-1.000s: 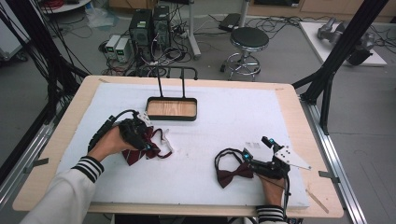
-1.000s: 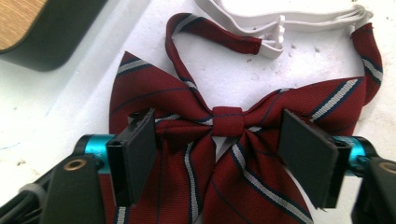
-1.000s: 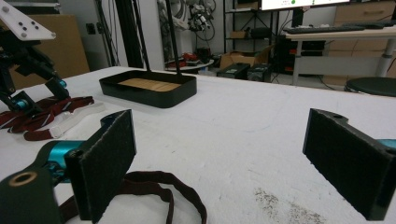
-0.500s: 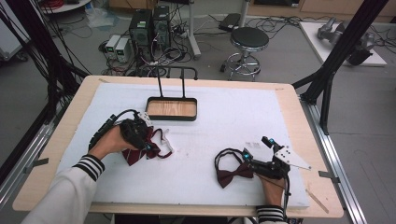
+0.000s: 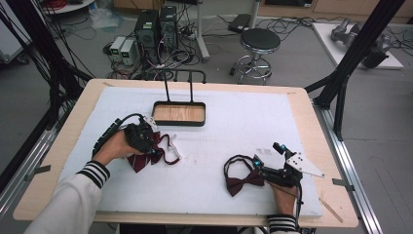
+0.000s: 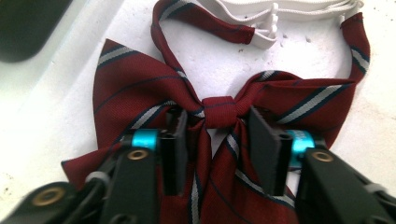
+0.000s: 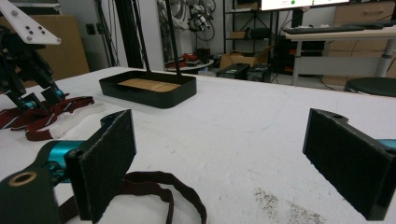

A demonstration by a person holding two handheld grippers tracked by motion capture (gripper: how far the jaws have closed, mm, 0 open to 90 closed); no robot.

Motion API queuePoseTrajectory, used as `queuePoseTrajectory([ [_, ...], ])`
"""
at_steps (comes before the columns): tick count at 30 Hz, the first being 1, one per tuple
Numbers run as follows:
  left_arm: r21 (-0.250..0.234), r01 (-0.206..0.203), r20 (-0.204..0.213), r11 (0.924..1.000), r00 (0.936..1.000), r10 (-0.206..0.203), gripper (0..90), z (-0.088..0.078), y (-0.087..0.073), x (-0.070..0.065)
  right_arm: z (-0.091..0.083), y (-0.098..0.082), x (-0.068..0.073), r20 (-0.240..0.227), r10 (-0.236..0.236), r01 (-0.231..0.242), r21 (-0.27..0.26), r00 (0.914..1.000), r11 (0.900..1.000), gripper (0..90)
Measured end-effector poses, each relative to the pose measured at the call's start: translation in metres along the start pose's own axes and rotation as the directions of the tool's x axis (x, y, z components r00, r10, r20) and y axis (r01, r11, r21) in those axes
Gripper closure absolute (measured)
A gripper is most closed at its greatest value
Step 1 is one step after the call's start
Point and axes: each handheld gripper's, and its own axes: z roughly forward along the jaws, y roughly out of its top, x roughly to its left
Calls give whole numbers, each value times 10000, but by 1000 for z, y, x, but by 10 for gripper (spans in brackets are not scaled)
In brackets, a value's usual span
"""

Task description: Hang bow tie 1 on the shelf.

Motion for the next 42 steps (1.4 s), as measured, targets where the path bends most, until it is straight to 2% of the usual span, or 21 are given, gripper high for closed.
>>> queuePoseTrajectory([
  [8,112,-114,-145,9999,9998,115,666,-1,-1,-2,0,0,0,-4,-13,13,-5,10000,10000,87],
  [17,-187,-8,-454,9998,9990,-1,671,-2,-4,-4,0,0,0,-11,-23,23,-15,10000,10000,87],
  [22,-135,-128,-596,9998,9982,120,671,-4,-4,-5,0,0,0,0,19,-19,-1,10000,10000,87],
  [23,-334,-16,-645,9994,9979,-5,671,-5,-5,-5,0,0,0,-11,-7,7,-11,10000,10000,87],
  [26,-354,-65,-692,9994,9976,40,671,-8,-6,-4,0,0,0,-9,-10,10,-13,10000,10000,87],
  [29,-693,79,-788,9976,9968,-134,671,-11,-8,-4,0,0,0,1,22,-22,0,10000,10000,87],
  [33,-926,67,-948,9957,9954,-155,671,-17,-10,-4,0,0,0,6,7,-6,-4,10000,10000,88],
  [42,-1654,114,-1248,9862,9917,-324,671,-27,-15,-3,0,0,0,18,-24,25,-16,10000,10000,87],
])
